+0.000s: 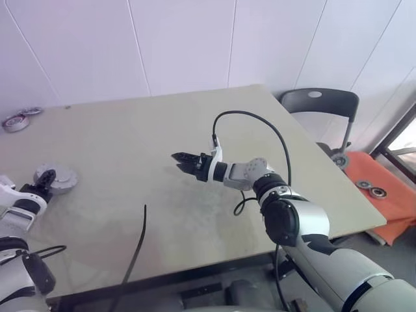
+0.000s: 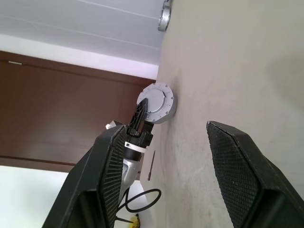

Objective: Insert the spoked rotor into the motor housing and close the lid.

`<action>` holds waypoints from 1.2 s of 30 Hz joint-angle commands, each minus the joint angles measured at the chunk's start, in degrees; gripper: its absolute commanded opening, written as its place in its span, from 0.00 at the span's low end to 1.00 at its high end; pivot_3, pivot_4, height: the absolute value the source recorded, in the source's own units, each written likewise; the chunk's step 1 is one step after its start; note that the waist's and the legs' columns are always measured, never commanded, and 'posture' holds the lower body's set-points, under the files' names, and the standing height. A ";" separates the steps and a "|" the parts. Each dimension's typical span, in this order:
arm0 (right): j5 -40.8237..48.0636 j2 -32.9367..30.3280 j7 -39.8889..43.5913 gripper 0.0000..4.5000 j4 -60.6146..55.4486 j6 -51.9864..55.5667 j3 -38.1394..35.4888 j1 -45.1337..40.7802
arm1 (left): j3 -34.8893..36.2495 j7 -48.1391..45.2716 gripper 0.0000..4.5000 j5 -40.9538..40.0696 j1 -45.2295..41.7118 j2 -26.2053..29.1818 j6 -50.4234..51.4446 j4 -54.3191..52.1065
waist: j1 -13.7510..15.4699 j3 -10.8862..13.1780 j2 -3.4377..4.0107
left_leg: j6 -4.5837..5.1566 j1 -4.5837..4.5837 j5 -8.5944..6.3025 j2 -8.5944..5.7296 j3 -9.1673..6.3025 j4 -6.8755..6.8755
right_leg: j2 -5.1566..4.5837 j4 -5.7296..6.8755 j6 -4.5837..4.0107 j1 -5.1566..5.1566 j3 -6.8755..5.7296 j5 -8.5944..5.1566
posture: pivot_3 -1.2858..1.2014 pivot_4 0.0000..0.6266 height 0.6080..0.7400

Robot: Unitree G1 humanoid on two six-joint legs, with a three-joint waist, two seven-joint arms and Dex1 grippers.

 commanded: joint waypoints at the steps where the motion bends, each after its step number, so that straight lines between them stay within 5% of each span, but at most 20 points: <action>1: 0.45 -0.18 -0.05 0.64 -1.26 -0.47 -0.30 -0.56 | 1.37 -0.23 0.67 0.76 -2.12 2.34 -3.12 -0.33 | -0.04 0.00 0.00 | 0.00 0.00 0.00 0.00 0.00 0.00 | 0.00 0.02 0.00 -0.01 0.00 0.00 | 0.52 0.00 1.00; 5: 0.36 -0.11 -0.64 0.64 -1.07 -0.93 -0.24 -0.50 | 1.98 1.13 0.97 1.35 -1.62 2.58 -4.56 0.95 | 0.01 0.00 0.00 | 0.00 0.02 0.00 0.00 0.00 0.01 | -0.01 0.19 0.00 -0.07 0.00 0.00 | 0.52 0.00 1.00; 20: -0.25 0.32 -1.78 0.64 -0.74 -1.70 0.36 0.14 | 4.65 -6.90 0.99 0.94 12.31 7.81 3.65 -5.56 | -0.82 0.15 0.24 | -0.02 0.28 0.02 0.00 0.02 0.04 | 0.01 0.65 0.00 -0.05 0.01 -0.01 | 0.52 0.00 1.00; 24: -0.66 0.67 -0.95 0.64 -0.95 -1.82 1.06 0.04 | 6.10 -10.16 0.99 0.11 21.14 9.60 7.27 -15.64 | -1.37 0.20 0.32 | -0.02 0.30 0.02 0.00 0.01 0.04 | 0.00 0.66 0.00 -0.03 0.02 -0.01 | 0.52 0.00 1.00; 27: -1.53 -0.33 2.60 0.64 -1.91 -1.28 2.90 -1.05 | 6.75 -11.59 0.99 -3.22 26.40 8.57 13.88 -34.17 | -1.00 0.20 0.31 | -0.02 0.30 0.02 0.01 -0.04 0.05 | -0.01 0.66 -0.01 0.00 0.00 -0.01 | 0.52 0.00 1.00; 31: -5.32 -3.41 15.77 0.64 -5.59 -0.20 10.89 -4.38 | 0.33 -13.52 0.99 -5.04 28.08 7.71 18.81 -56.57 | 0.21 0.28 0.42 | -0.03 0.31 0.02 -0.02 -0.01 0.11 | -0.04 0.56 0.00 0.14 -0.04 -0.03 | 0.52 0.00 1.00; 36: -10.18 -5.59 26.46 0.64 -7.74 -1.95 19.61 -6.72 | -9.07 -17.26 0.99 -1.77 24.61 8.19 18.63 -63.94 | -0.46 0.30 0.48 | -0.04 0.45 0.03 0.00 0.04 0.05 | 0.03 0.57 0.08 0.21 -0.04 -0.07 | 0.52 0.00 1.00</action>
